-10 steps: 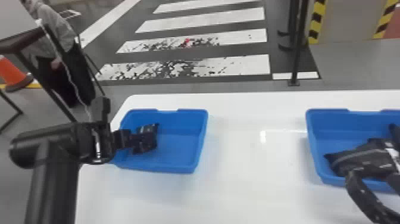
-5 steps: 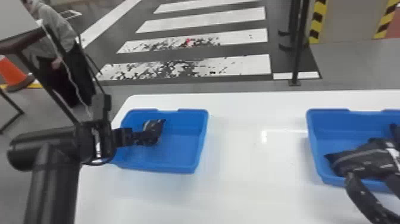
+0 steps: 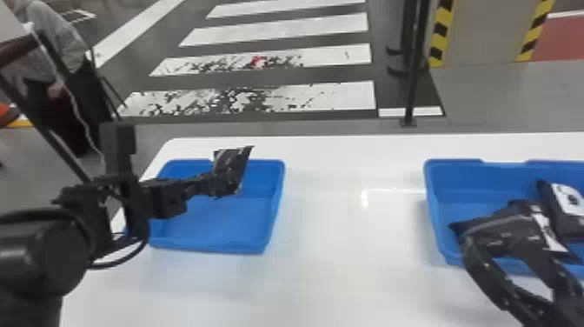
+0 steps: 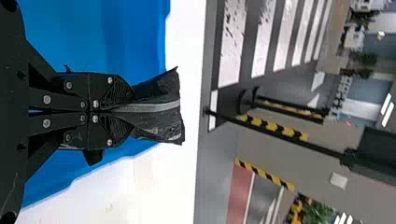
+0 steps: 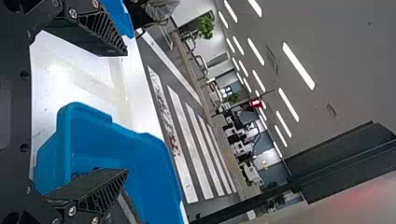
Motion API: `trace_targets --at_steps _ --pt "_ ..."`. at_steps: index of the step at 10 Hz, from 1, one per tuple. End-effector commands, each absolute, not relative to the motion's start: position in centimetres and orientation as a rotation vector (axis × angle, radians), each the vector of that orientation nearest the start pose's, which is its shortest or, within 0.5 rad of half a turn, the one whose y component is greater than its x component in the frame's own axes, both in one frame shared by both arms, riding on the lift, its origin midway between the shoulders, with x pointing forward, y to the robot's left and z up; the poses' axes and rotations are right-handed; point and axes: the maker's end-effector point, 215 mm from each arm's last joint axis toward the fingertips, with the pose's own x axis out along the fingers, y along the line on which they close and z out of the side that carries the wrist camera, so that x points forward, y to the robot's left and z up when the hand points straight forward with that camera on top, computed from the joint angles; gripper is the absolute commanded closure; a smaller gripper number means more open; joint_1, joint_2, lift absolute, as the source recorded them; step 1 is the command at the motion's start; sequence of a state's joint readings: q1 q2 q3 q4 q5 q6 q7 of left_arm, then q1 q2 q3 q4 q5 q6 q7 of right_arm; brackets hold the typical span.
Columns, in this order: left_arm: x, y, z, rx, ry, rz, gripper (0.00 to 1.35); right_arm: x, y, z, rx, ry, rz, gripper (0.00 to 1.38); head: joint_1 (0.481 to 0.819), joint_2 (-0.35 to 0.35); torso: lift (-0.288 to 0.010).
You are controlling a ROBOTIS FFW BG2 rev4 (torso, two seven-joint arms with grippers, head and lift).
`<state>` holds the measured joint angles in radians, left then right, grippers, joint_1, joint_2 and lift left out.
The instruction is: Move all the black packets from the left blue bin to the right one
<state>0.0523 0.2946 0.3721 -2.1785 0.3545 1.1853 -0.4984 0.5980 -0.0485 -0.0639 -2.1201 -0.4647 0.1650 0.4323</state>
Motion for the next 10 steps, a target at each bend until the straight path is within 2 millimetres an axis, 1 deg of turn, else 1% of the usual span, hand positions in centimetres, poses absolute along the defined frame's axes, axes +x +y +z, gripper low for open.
trace_targets --at_steps 1,2,3,4,5,6,7,8,9,10 --pt "48.0 26.2 -29.3 -0.176 0.468 -0.45 1.21 39.7 -14.0 -32.4 0.475 0.087 0.475 0.15 0.695 0.196 -0.185" --pt "46.7 22.1 -28.7 -0.196 0.453 -0.543 1.21 39.7 -12.3 -30.8 0.503 0.07 0.528 0.15 0.695 0.173 -0.185" --pt "45.8 19.1 -28.3 -0.211 0.44 -0.608 1.21 39.6 -11.1 -29.4 0.52 0.048 0.562 0.15 0.695 0.146 -0.185" --pt "44.6 15.8 -28.1 -0.238 0.439 -0.685 1.21 39.9 -10.2 -28.4 0.532 0.034 0.589 0.15 0.695 0.123 -0.185" --pt "43.6 13.1 -27.5 -0.246 0.434 -0.75 1.21 40.4 -9.4 -28.0 0.54 0.028 0.61 0.15 0.695 0.094 -0.185" --pt "42.6 10.6 -27.5 -0.26 0.442 -0.809 1.21 40.8 -8.8 -27.8 0.543 0.027 0.628 0.15 0.695 0.077 -0.185" --pt "42.0 8.9 -27.4 -0.265 0.445 -0.848 1.21 41.3 -8.2 -27.5 0.54 0.024 0.644 0.15 0.695 0.045 -0.185" --pt "41.3 7.1 -27.3 -0.27 0.451 -0.891 1.21 41.9 -8.1 -27.7 0.538 0.023 0.647 0.15 0.695 0.021 -0.185" --pt "40.7 6.0 -27.5 -0.273 0.461 -0.917 1.21 42.4 -8.1 -27.9 0.534 0.025 0.649 0.15 0.695 -0.002 -0.185" --pt "40.3 5.3 -27.6 -0.272 0.47 -0.934 1.21 42.7 -7.9 -27.2 0.525 0.012 0.658 0.14 0.695 -0.013 -0.185"
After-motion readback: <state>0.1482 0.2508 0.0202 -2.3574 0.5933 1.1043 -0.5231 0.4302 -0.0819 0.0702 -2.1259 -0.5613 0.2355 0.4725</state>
